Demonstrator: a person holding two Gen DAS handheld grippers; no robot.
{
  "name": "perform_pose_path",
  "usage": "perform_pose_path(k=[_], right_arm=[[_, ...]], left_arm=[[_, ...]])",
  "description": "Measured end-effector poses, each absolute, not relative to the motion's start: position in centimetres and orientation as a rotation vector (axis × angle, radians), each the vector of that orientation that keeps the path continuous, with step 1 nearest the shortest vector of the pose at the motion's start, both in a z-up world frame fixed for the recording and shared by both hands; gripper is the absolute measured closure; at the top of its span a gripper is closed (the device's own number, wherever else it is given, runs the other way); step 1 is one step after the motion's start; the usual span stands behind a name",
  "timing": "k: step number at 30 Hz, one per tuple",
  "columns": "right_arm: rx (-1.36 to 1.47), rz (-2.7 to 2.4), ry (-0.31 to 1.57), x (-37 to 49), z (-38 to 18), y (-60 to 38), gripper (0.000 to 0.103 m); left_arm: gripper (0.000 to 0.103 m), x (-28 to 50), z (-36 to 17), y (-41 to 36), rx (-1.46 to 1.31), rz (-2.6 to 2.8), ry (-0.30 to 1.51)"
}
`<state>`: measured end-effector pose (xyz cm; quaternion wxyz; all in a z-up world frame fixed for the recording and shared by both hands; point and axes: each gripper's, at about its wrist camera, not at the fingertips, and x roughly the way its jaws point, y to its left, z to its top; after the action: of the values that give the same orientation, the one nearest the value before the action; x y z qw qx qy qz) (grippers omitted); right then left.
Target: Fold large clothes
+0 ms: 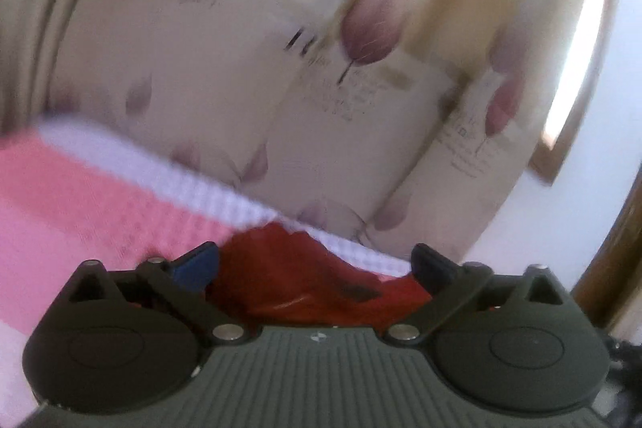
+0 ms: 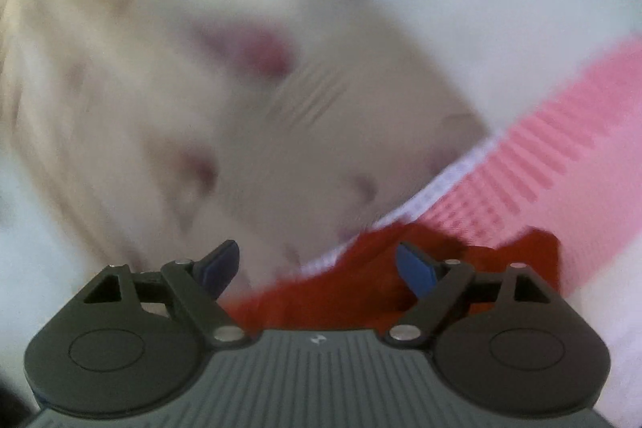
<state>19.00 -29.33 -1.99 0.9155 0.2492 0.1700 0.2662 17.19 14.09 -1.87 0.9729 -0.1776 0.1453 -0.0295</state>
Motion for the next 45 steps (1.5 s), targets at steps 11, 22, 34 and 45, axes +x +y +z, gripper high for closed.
perform_pose_path(k=[11, 22, 34, 45], right_arm=[[0.044, 0.496, 0.526, 23.8, -3.3, -20.0, 0.067], [0.063, 0.474, 0.625, 28.3, -6.7, -22.0, 0.073], [0.526, 0.448, 0.641, 30.8, -11.4, -28.9, 0.103], [0.514, 0.403, 0.684, 32.0, -12.5, -28.4, 0.103]], left_arm=[[0.075, 21.0, -3.2, 5.1, 0.06, -0.226, 0.421], [0.078, 27.9, -8.8, 11.7, -0.043, -0.066, 0.569], [0.083, 29.0, -11.8, 14.0, -0.218, -0.077, 0.579], [0.089, 30.1, -13.5, 15.9, -0.377, -0.072, 0.644]])
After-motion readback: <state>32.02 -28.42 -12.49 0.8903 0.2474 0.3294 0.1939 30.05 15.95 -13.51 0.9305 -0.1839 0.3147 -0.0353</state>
